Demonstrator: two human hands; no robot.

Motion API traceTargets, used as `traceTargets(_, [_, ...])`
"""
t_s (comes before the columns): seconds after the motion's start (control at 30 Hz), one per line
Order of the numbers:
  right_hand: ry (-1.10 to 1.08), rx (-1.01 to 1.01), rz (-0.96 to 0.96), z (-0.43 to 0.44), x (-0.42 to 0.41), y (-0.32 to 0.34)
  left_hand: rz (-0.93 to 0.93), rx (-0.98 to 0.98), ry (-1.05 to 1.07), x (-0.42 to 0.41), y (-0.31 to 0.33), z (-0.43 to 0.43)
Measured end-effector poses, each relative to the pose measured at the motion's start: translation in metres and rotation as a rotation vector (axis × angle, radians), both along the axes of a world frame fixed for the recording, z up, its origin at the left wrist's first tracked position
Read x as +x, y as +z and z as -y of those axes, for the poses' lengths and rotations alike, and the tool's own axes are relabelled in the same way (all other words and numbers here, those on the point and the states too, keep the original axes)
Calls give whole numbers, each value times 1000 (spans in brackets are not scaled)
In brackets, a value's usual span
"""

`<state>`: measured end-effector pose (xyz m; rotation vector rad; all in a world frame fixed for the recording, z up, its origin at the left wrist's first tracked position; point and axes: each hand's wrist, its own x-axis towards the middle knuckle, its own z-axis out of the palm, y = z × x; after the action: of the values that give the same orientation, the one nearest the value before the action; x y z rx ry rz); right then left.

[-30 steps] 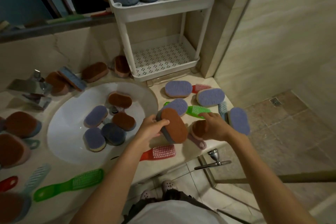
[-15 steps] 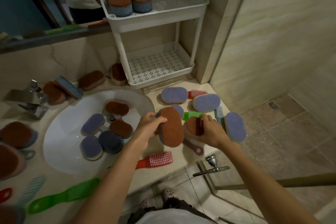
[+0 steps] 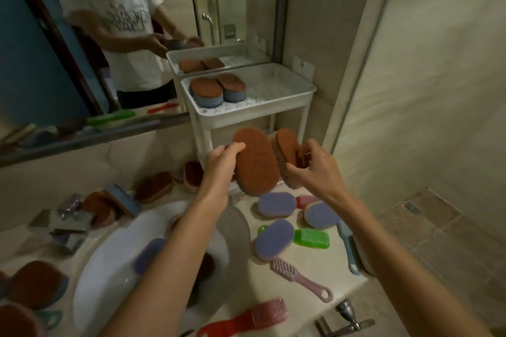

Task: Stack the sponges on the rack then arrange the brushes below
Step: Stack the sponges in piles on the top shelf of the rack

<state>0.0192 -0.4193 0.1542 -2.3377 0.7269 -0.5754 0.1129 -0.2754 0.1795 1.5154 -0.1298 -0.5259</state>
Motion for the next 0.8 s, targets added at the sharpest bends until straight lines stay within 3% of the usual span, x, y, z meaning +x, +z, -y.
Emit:
traceTargets(0.27, [59, -14, 202, 10, 59, 72, 35, -190, -6, 49, 74, 22])
traceTargets(0.43, [118, 132, 343, 38, 117, 96, -55, -220, 164, 100, 92, 41])
traceTargets(0.6, [74, 265, 216, 80, 180, 89, -186, -207, 247, 144, 97, 65])
traceTargets(0.8, [93, 295, 34, 108, 235, 68, -268, -265, 164, 193, 83, 98])
